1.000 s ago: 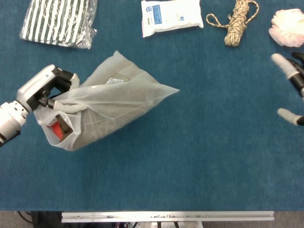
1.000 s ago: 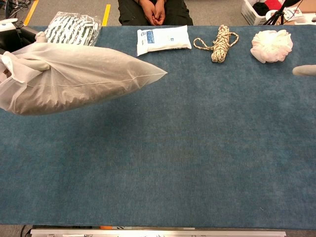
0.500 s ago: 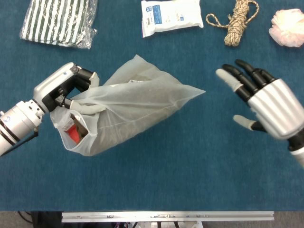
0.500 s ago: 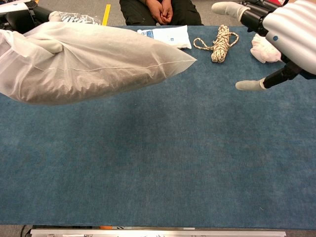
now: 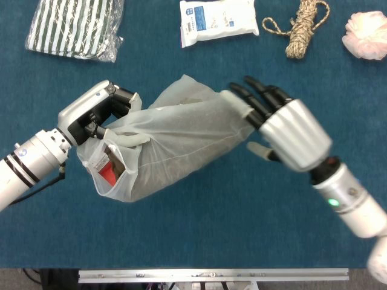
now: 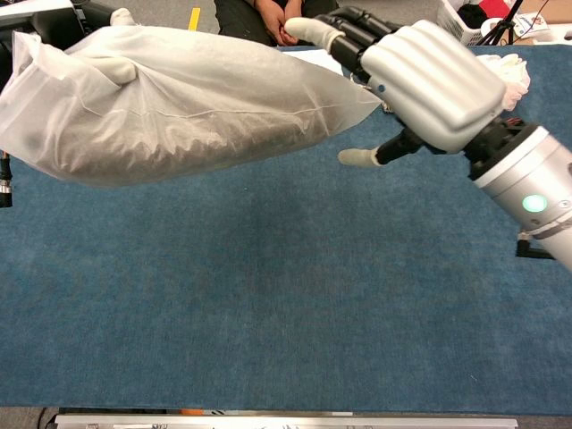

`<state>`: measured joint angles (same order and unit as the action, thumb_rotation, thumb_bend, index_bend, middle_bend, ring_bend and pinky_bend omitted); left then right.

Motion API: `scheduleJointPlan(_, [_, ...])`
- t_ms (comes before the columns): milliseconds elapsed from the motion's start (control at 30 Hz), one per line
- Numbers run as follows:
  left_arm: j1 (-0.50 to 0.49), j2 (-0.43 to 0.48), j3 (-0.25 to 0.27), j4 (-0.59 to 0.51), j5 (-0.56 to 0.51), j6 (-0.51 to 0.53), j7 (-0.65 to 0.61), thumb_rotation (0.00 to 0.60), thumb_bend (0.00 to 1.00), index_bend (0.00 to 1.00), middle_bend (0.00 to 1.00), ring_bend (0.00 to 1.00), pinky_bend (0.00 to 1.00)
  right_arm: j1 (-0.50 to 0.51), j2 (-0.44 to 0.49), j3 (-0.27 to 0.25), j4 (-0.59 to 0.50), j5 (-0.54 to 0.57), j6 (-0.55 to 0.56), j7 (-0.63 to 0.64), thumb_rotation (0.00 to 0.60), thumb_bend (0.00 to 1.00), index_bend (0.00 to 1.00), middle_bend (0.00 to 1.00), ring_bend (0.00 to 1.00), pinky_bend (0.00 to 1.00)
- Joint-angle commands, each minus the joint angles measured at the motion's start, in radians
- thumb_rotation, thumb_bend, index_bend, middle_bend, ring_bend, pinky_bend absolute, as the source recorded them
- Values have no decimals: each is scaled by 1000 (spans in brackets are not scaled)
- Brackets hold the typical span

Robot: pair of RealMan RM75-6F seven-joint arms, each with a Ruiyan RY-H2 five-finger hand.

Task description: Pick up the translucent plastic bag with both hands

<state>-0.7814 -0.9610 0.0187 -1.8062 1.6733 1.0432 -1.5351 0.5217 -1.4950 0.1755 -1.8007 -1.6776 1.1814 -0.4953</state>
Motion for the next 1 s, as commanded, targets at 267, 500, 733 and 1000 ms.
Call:
scheduleJointPlan(267, [-13,24,9,-24,19,-22,-42,600,333,768,818,789,1000,112,-233,52,214,-43,39,-13,600,184,49,222,185,410])
scheduleJointPlan(500, [-16,43,34,-13,67,-13,-67,600,331,672,770,739,988,146,-320,62,372,-119,162,92,600,659,635,630,628,817])
scheduleJointPlan(733, [-32,74,86,46,143,-20,-97,600,319,335,418,342,595,127,-264,43,342,-126,205,125,600,670,755,710,706,892])
scheduleJointPlan(1000, [-54,103,137,129,152,-53,-123,600,268,88,69,4,202,97,-175,17,299,-142,244,129,600,670,786,733,731,920])
